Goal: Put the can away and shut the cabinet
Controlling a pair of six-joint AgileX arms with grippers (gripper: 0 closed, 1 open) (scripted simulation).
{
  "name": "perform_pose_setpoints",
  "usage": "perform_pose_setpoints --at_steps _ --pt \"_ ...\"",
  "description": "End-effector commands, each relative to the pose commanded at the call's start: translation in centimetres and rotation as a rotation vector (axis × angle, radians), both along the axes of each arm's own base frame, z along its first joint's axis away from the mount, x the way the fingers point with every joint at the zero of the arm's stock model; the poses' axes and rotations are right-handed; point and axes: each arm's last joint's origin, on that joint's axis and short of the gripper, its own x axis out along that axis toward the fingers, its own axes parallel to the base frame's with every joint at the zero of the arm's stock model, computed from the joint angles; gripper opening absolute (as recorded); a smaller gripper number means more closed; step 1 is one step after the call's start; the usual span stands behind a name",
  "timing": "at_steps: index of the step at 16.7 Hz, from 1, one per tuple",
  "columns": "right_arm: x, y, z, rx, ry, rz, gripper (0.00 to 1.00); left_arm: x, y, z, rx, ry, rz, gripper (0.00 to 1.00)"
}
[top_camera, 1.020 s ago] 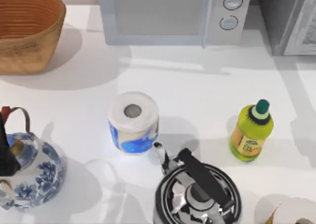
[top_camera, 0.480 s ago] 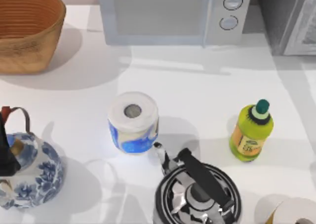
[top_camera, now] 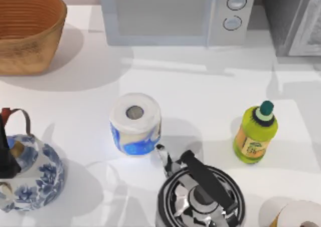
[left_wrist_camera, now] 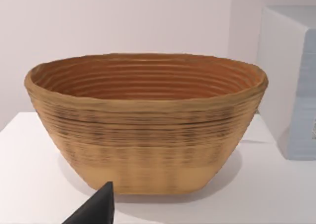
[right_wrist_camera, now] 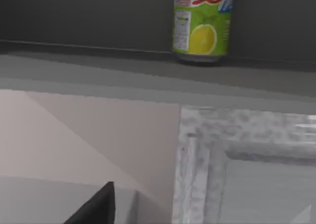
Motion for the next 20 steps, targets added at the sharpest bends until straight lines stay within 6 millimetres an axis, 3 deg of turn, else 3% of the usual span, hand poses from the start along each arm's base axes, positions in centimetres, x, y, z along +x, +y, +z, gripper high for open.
perform_pose_setpoints --at_steps 5,8,10,14,20 --pt "-4.1 -0.8 -14.5 0.015 0.073 -0.028 1.0 0.0 0.0 0.0 0.0 0.0 0.0 1.0" --pt "-5.0 -1.1 -20.9 0.03 0.087 -0.052 1.0 0.0 0.0 0.0 0.0 0.0 0.0 1.0" --pt "-5.1 -1.2 -24.0 0.04 0.094 -0.067 1.0 0.0 0.0 0.0 0.0 0.0 0.0 1.0" --pt "-5.0 -1.3 -27.1 0.052 0.106 -0.086 1.0 0.0 0.0 0.0 0.0 0.0 0.0 1.0" --pt "-5.0 -1.3 -27.1 0.051 0.111 -0.082 1.0 0.0 0.0 0.0 0.0 0.0 0.0 1.0"
